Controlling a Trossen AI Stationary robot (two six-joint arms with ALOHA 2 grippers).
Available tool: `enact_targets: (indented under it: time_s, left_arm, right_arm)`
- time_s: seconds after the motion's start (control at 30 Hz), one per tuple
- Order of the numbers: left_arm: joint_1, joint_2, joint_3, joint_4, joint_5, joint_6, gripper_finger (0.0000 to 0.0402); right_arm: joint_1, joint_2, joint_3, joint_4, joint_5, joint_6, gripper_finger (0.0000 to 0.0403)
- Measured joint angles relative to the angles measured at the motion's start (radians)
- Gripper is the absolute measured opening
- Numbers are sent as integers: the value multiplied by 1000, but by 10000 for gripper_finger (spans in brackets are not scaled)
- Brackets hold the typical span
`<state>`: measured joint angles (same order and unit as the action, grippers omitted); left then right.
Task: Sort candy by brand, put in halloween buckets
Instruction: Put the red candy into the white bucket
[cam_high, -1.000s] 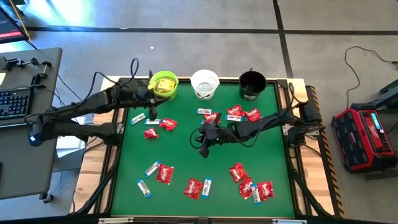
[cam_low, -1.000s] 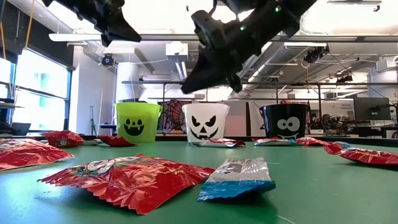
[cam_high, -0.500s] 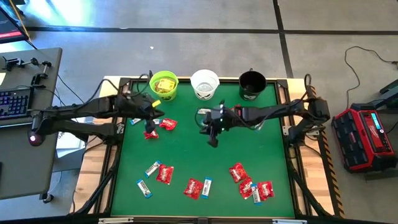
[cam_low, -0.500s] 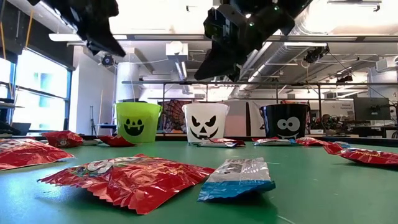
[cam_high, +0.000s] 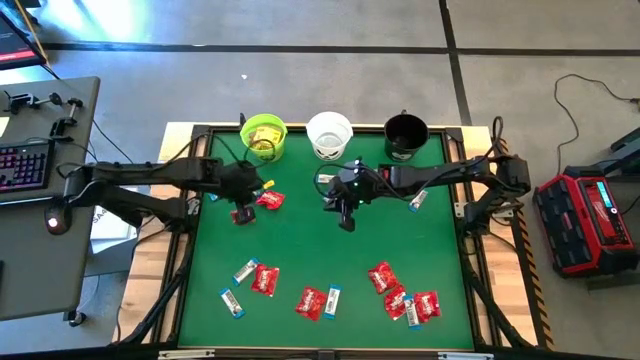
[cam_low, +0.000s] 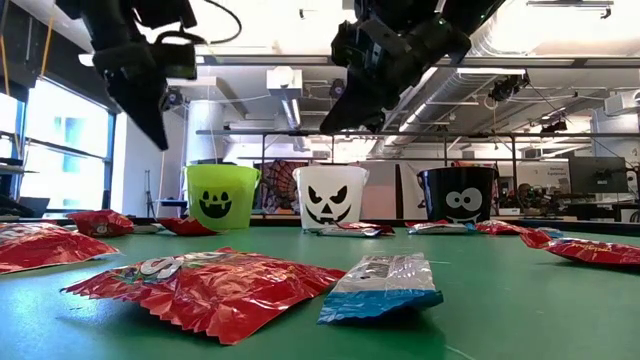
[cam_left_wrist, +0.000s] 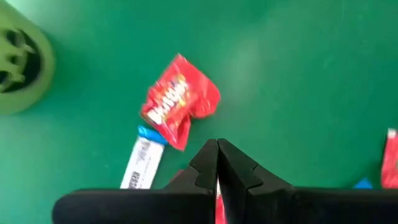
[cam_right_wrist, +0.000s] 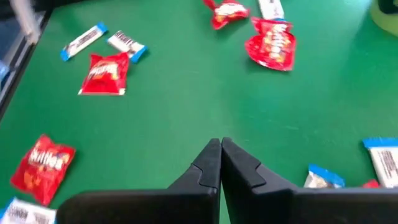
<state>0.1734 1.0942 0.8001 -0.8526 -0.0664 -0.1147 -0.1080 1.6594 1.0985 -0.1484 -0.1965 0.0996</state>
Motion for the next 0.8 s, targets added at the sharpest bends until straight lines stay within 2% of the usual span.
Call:
enact_targets:
  time_s: [0.1,0.23,0.5,0.8]
  left_arm:
    - [-14,36,0,-8,4,47,15]
    - [-29,78,0,38,1,106,52]
    - [-38,193,0,159,9,127,126]
    - [-39,300,0,202,-21,161,145]
  right_arm:
    - [0,0,0,12,32,12,0]
    - [0,0,0,11,55,32,0]
    - [0,0,0,5,65,36,0]
    - [2,1,0,-14,65,31,0]
